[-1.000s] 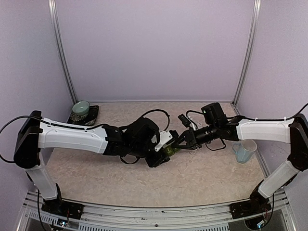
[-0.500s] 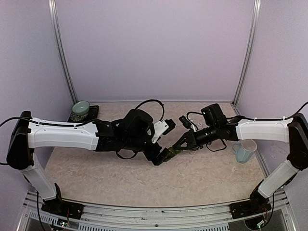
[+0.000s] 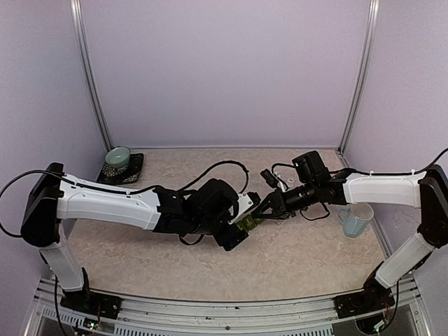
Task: Sort the pills into containers
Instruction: Open the lid of the pill container.
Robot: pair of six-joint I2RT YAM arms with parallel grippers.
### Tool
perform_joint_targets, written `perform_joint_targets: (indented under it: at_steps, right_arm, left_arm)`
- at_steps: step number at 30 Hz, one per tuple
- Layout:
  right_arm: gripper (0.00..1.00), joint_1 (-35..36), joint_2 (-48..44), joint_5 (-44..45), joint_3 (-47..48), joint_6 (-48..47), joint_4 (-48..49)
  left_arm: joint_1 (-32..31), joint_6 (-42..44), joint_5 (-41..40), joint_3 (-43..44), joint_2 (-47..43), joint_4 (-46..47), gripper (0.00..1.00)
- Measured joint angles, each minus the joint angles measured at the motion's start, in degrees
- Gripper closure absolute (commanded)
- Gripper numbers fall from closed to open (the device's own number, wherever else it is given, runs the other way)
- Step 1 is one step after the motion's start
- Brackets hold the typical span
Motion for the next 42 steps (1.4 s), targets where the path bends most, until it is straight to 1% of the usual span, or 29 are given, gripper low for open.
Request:
perform_joint_targets:
  at_steps: [7,17,20,22,23,25,27,30,32,37,40,42]
  right_arm:
    - [0.78,-0.02,0.00,-0.09,0.11,0.09,-0.28]
    - [0.78,-0.13,0.00,-0.90,0.11,0.26,-0.39]
    - [0.78,-0.13,0.00,-1.11,0.11,0.28,-0.39]
    - [0.78,-0.15,0.00,-1.27,0.11,0.33,-0.37]
    - [0.78,-0.15,0.00,-1.27,0.17,0.35,-0.35]
    - [0.78,-0.15,0.00,-1.31,0.44,0.44,-0.42]
    - [0.78,-0.15,0.00,-1.38,0.66,0.46,-0.44]
    - [0.78,-0.17,0.00,-1.53,0.74,0.44,-0.55]
    - [0.78,-0.17,0.00,-1.66,0.74,0.46,-0.70]
    - [0.78,-0.17,0.00,-1.75,0.83,0.46,-0.81]
    - [0.78,-0.17,0.00,-1.77,0.96,0.46,-0.79]
    - [0.78,-0.17,0.00,-1.73,1.03,0.48,-0.66]
  left_arm:
    - [-0.17,1.84,-3.08,2.51,0.76,-0.35,0.12]
    - [-0.22,3.08,-2.08,3.28,2.43,-0.72,0.13]
    - [-0.20,3.17,-1.79,3.28,2.43,-0.90,0.22]
    - [-0.15,3.52,-1.55,3.28,2.43,-1.03,0.30]
    - [-0.15,3.48,-1.40,3.28,2.43,-1.07,0.32]
    - [-0.11,3.58,-1.03,3.28,2.43,-1.16,0.30]
    - [-0.09,3.76,-0.92,3.30,2.43,-1.25,0.20]
    - [-0.02,4.13,-0.74,3.39,2.45,-1.62,0.19]
    - [0.04,4.13,-0.74,3.61,2.51,-1.86,0.20]
    - [0.07,4.20,-0.81,3.63,2.84,-1.97,0.30]
    - [0.07,4.17,-0.81,3.63,2.95,-2.03,0.42]
    - [0.07,4.24,-0.68,3.63,2.95,-2.05,0.51]
